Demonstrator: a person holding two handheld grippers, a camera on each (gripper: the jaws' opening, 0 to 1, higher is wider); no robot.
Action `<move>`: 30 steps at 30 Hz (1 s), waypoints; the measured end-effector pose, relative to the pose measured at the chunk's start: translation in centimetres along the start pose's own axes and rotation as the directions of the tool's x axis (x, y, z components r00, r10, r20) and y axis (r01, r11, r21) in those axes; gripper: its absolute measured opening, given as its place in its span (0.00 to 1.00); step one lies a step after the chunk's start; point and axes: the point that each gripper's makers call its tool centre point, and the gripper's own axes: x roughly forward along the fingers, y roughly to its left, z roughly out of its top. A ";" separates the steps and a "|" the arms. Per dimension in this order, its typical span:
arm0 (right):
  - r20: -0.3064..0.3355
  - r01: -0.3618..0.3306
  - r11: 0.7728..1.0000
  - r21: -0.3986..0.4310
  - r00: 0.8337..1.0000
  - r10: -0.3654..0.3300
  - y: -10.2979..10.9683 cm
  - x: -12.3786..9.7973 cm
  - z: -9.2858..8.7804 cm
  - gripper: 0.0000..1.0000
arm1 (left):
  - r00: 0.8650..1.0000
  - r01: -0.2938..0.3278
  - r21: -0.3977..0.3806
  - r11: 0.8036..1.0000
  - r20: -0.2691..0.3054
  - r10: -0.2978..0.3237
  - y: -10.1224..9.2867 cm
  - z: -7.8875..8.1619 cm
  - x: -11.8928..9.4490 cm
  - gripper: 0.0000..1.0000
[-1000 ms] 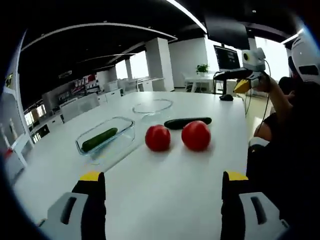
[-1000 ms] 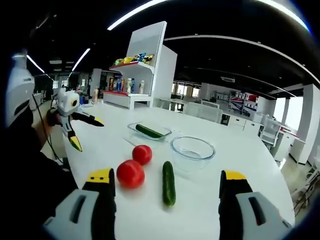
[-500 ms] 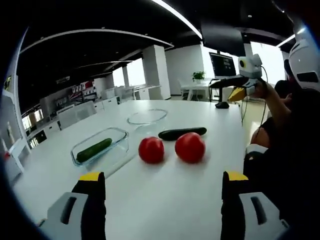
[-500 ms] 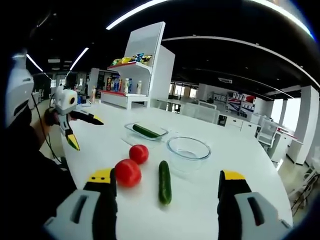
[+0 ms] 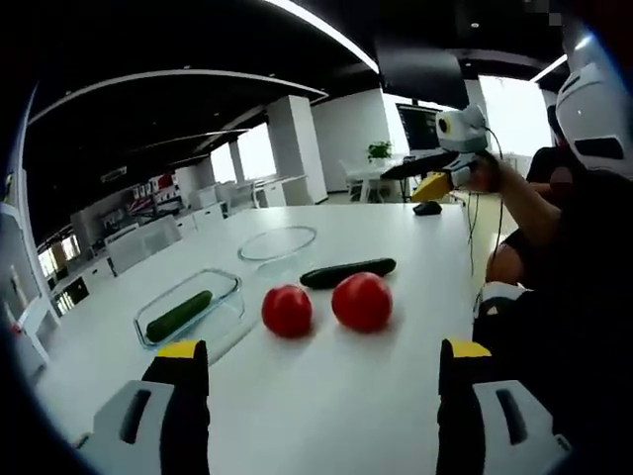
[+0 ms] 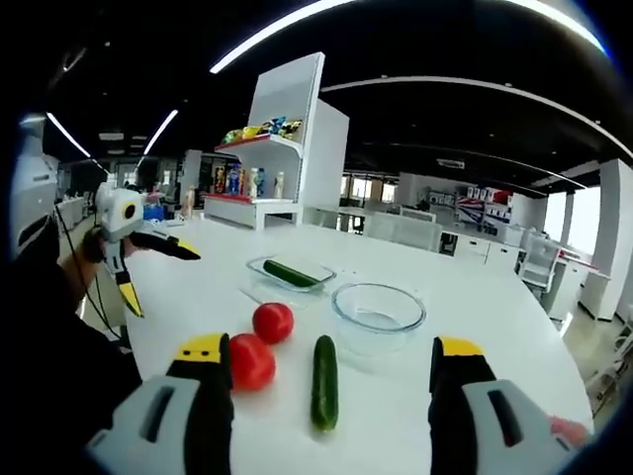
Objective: Sort the scattered tomatoes and cucumbers on the table and place them into their respective storage containers
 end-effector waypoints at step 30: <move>-0.073 -0.192 0.975 -0.113 0.980 0.185 6.2 12.1 3.0 0.68 | 1.000 0.014 0.004 1.000 0.025 -0.014 -0.9 0.0 0.7 0.95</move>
